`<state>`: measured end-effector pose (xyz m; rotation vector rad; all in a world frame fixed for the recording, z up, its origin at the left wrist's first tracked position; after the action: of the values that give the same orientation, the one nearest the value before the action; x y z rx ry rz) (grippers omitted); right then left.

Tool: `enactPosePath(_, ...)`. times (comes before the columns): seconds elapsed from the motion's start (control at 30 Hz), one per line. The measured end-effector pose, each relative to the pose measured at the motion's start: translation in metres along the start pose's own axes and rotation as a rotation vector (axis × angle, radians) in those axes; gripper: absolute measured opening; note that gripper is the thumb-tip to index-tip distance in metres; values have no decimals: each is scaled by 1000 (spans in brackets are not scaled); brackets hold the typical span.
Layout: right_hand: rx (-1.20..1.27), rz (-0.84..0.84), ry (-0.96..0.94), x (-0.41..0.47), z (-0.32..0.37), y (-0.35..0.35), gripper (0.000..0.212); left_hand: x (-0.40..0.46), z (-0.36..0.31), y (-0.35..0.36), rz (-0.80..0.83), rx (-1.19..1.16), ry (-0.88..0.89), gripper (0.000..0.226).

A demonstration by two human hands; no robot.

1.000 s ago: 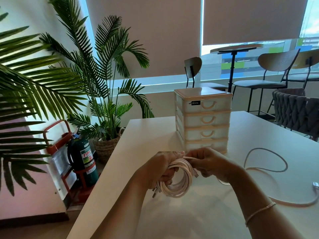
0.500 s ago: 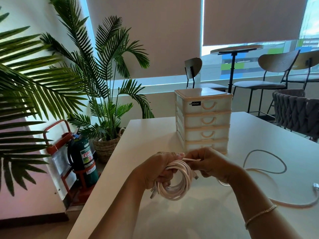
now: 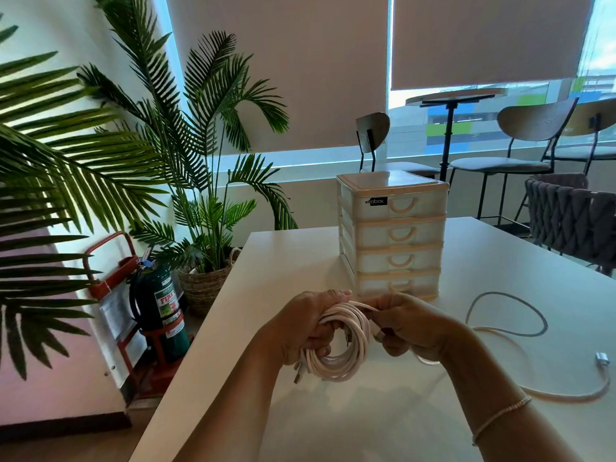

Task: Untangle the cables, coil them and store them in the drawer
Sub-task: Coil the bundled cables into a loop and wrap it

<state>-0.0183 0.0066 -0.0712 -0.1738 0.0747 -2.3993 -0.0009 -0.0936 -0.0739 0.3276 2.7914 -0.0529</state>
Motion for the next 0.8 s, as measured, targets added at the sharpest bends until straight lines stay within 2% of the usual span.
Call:
enactPosePath(0.13,128,-57,60,-1,-3,-1,34,1,-3,-1,-49,-28,35,56)
enactPosePath(0.37,202,-174,58,3,-2,-6,31,2,-6,-6,-170,13,58,49)
enactPosePath(0.47,136,-181,49,3,-1,-5,38,2,-8,-11,-230,27,78,47)
enactPosePath(0.8,-67,-216,-26,3,10,-7,32,4,-10,-20,-340,45,146,43)
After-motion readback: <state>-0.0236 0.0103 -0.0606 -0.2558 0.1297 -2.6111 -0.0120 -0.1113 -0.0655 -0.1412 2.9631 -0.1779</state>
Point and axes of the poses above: each hand's wrist, its own x-axis towards the middle knuckle, its own y-axis out of the palm, z = x × y, the point moved 8 cm from there along x, towards the middle knuckle, and after that the axes turned 10 degrees about -y, right-handed, at the moved point
